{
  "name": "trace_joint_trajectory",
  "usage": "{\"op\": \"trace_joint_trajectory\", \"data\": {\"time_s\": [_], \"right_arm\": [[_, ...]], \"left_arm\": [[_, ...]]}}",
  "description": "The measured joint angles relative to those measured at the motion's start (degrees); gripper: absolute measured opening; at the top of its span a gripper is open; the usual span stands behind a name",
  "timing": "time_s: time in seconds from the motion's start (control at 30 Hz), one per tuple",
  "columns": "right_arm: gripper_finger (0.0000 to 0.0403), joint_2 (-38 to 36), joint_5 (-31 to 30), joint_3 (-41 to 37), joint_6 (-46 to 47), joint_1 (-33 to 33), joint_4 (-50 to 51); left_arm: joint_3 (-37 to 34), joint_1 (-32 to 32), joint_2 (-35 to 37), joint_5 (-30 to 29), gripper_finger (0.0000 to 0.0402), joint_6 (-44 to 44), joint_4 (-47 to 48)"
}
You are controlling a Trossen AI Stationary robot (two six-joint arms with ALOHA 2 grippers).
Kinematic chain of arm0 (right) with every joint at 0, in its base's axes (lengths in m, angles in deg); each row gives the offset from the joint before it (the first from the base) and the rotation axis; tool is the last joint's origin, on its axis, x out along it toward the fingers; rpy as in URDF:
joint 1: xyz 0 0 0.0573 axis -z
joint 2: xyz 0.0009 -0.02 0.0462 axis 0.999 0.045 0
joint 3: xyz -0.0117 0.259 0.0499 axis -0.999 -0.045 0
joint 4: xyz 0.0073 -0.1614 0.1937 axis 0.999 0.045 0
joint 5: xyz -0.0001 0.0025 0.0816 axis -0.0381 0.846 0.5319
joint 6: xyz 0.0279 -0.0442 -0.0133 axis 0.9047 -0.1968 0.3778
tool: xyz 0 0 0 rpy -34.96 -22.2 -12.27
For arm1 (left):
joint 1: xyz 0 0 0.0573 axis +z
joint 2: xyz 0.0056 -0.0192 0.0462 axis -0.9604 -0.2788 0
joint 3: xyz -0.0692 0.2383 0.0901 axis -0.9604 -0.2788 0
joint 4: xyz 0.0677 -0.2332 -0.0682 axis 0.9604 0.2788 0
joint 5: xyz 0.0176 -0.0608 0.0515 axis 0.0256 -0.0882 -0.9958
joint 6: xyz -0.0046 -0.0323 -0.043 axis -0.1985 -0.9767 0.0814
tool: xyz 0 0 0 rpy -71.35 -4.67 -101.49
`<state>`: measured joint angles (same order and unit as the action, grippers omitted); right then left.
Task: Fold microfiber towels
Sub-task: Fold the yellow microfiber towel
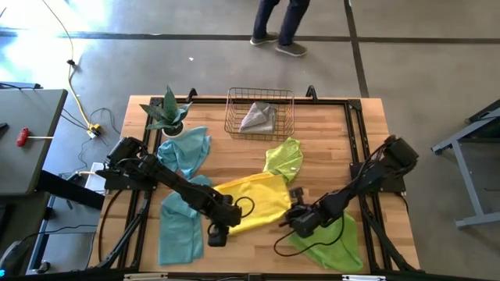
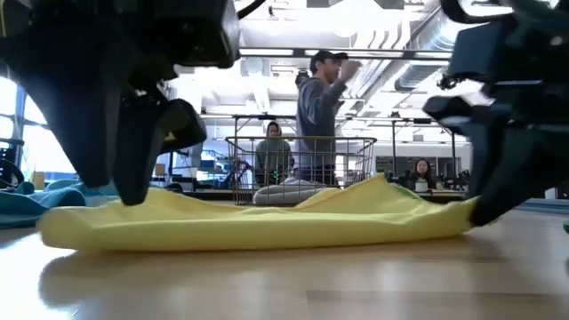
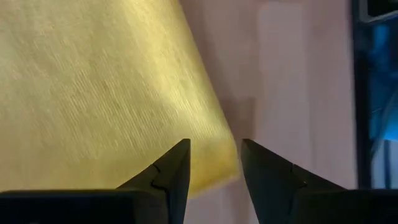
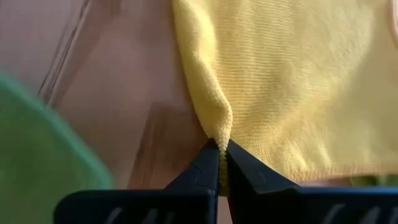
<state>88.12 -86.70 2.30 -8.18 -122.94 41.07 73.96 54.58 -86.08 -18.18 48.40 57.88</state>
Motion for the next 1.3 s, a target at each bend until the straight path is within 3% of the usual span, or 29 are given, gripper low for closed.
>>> {"op": "trace_joint_trajectory", "data": {"time_s": [0.3,0.5,0.77,1.0,1.3], "right_arm": [[0.0001,-4.08,4.16,1.34,4.00,-2.71,17.68],[0.0000,-4.08,0.88,8.56,0.92,-2.90,29.77],[0.0000,-1.73,0.63,18.07,-10.59,-0.87,29.92],[0.0000,7.91,-2.39,28.36,-23.21,1.72,26.78],[0.0000,20.07,-3.32,40.33,-32.62,5.71,24.84]], "left_arm": [[5.15,-0.78,-0.02,2.19,0.0131,0.06,-0.49],[7.75,-2.29,-0.02,2.36,0.0131,0.44,-0.25],[8.40,-5.71,-0.02,2.36,0.0131,-1.47,-0.10],[8.40,-9.25,-0.02,2.31,0.0131,-5.40,-0.13],[8.40,-13.75,-0.02,1.98,0.0131,-10.37,-0.30]]}}
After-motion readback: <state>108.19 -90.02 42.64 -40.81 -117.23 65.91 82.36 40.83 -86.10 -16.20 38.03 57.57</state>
